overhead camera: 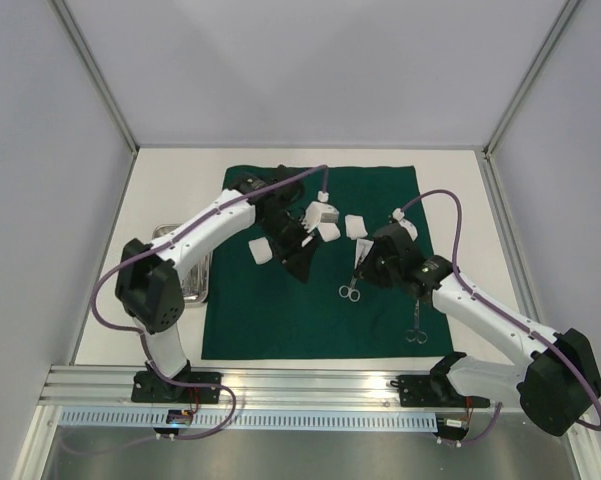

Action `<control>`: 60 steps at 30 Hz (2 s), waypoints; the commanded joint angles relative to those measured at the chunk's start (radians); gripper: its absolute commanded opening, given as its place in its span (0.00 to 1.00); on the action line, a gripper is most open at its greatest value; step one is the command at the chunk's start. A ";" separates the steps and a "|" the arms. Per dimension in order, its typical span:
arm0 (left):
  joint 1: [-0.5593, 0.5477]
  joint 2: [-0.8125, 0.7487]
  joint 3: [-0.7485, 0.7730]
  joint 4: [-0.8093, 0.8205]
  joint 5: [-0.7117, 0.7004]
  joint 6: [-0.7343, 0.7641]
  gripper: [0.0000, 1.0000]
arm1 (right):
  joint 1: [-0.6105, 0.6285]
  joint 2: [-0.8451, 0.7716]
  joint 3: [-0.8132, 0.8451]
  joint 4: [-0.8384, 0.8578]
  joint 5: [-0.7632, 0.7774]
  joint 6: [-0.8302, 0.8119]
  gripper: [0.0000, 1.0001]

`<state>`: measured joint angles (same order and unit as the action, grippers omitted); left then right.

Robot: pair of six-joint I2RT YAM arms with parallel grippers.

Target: Prepare the surgical pack

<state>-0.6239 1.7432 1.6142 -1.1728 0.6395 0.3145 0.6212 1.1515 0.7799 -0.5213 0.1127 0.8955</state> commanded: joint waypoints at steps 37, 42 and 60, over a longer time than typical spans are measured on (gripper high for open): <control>-0.142 0.193 0.009 0.309 0.195 -0.238 0.46 | 0.003 -0.044 -0.002 0.155 -0.064 0.109 0.01; -0.142 0.182 -0.013 0.328 0.216 -0.255 0.33 | 0.002 -0.042 -0.004 0.164 -0.062 0.115 0.00; 0.045 0.113 -0.057 0.230 0.040 -0.181 0.00 | -0.017 -0.044 0.034 0.049 -0.058 -0.071 0.69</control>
<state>-0.6662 1.9495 1.5776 -0.8902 0.7528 0.0727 0.6075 1.1202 0.7654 -0.4370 0.0368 0.9157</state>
